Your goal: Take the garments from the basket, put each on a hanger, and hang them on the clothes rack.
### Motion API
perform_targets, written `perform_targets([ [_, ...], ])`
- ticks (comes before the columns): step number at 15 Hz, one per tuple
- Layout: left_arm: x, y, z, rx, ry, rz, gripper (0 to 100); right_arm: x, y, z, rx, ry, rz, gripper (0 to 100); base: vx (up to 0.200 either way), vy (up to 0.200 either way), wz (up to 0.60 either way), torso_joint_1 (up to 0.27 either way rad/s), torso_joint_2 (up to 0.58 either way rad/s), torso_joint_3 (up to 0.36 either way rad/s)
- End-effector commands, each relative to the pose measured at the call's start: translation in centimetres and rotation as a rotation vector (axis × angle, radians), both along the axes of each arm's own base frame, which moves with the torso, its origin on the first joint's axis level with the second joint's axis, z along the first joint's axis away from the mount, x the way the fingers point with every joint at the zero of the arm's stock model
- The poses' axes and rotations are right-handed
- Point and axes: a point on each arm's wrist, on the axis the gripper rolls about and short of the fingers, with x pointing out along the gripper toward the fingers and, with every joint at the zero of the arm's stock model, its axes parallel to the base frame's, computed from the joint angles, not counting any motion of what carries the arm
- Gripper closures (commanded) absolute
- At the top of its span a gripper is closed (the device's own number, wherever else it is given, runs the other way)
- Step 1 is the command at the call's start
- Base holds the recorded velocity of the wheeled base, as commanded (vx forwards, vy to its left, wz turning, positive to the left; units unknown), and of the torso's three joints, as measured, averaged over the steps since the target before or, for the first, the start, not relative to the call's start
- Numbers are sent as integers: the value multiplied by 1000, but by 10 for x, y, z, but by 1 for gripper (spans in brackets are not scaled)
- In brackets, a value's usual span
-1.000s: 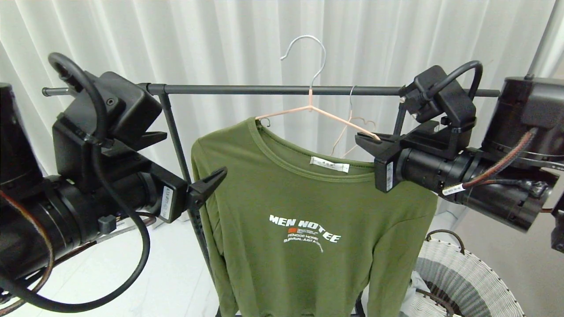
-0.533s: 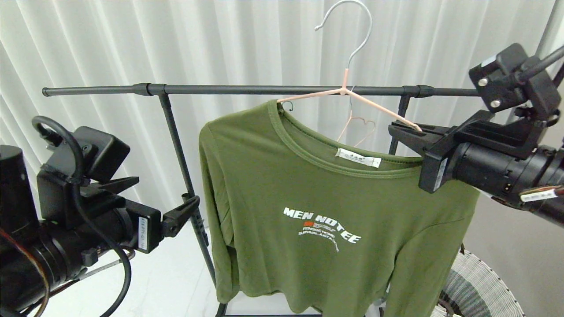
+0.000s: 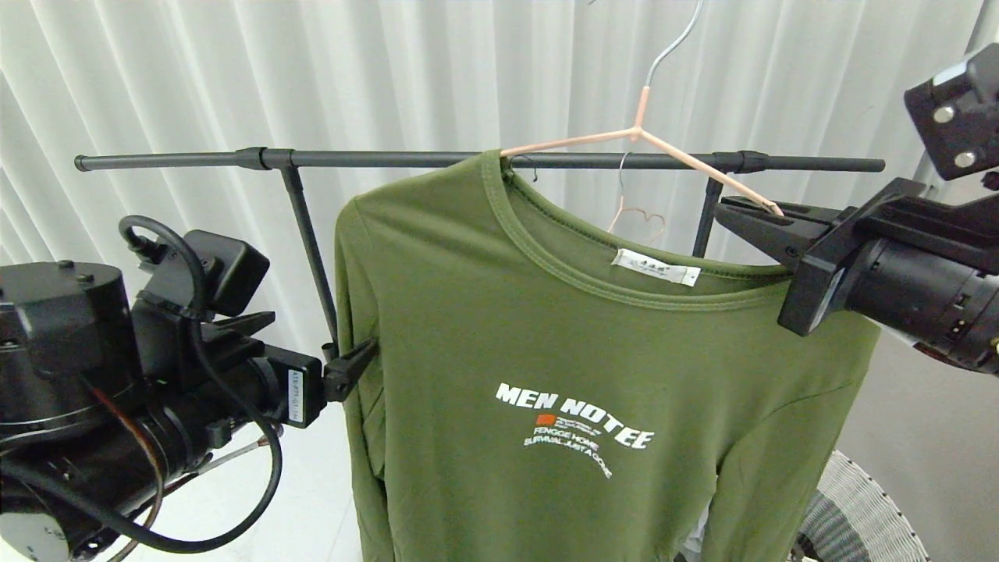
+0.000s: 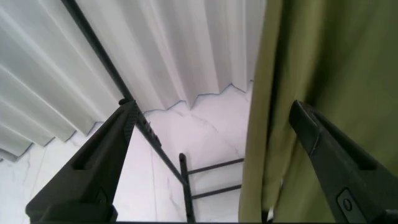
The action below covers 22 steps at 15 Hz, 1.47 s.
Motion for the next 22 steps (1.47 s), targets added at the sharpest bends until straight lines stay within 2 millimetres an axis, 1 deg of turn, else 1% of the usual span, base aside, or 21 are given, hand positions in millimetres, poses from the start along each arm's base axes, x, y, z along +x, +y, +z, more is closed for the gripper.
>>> perform_targets([
  [1,7,-3,-8,16,34,2,0,-3,-2,2,7,-7,3,100,0,0,0,0,0,0],
  [2,7,-3,-8,15,34,3,0,-4,-3,4,12,-12,3,100,0,0,0,0,0,0],
  [3,6,-3,-8,15,34,3,100,-4,-3,4,12,-12,3,100,0,0,0,0,0,0],
  [9,3,-1,-10,17,35,4,100,-6,-6,4,16,-15,-6,100,0,0,0,0,0,0],
  [10,2,1,-12,22,42,14,100,-6,-7,5,18,-17,-11,100,0,0,0,0,0,0],
  [13,-1,22,-21,38,65,101,100,-9,-14,5,12,-11,-25,100,0,0,0,0,0,0],
  [16,-10,26,-26,44,75,102,100,-11,-19,5,14,-13,-31,100,0,0,0,0,0,0],
  [19,-10,25,-26,44,72,99,100,-14,-20,4,14,-13,-29,100,0,0,0,0,0,0],
  [20,-10,25,-25,44,69,98,0,-16,-22,5,12,-11,-28,100,0,0,0,0,0,0],
  [22,-13,26,-25,54,64,95,0,-16,-22,5,8,-7,-28,100,0,0,0,0,0,0],
])
